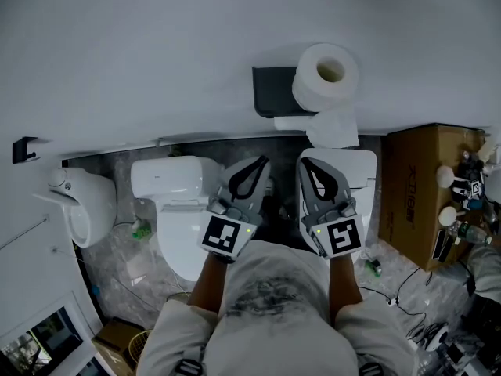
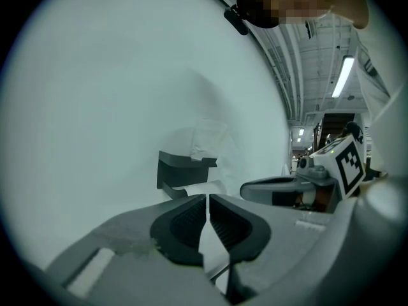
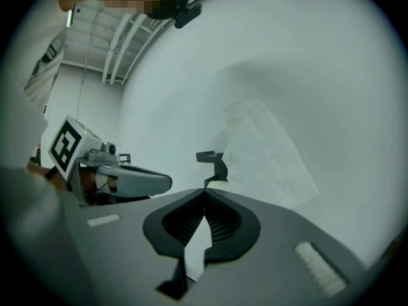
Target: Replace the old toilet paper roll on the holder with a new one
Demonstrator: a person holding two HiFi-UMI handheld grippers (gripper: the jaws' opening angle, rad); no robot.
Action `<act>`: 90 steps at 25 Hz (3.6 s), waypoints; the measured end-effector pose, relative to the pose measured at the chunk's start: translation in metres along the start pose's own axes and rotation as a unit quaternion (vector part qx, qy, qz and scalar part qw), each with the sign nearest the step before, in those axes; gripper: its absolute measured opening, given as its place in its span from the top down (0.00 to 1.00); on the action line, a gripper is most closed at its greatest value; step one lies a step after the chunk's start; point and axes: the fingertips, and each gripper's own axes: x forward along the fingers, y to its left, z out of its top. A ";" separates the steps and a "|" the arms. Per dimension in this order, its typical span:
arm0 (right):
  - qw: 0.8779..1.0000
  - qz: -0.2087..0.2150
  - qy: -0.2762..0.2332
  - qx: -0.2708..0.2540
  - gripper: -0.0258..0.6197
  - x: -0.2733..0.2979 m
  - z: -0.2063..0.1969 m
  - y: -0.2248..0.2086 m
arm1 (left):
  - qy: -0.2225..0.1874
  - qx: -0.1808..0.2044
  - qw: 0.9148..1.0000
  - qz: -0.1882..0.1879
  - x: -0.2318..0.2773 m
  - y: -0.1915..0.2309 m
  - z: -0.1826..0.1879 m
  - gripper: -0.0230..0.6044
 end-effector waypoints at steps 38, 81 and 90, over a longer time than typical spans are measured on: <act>0.993 -0.119 0.000 0.013 0.96 0.022 -0.018 -0.085 | 0.002 0.038 0.998 -0.050 0.072 0.023 -0.013 0.75; 0.989 -0.141 -0.021 0.049 0.96 0.036 -0.015 -0.119 | -0.007 0.016 0.992 -0.127 0.096 0.006 -0.012 0.88; 0.990 -0.139 -0.017 0.033 0.96 0.029 -0.014 -0.121 | -0.014 0.016 0.989 -0.146 0.096 -0.004 -0.007 0.91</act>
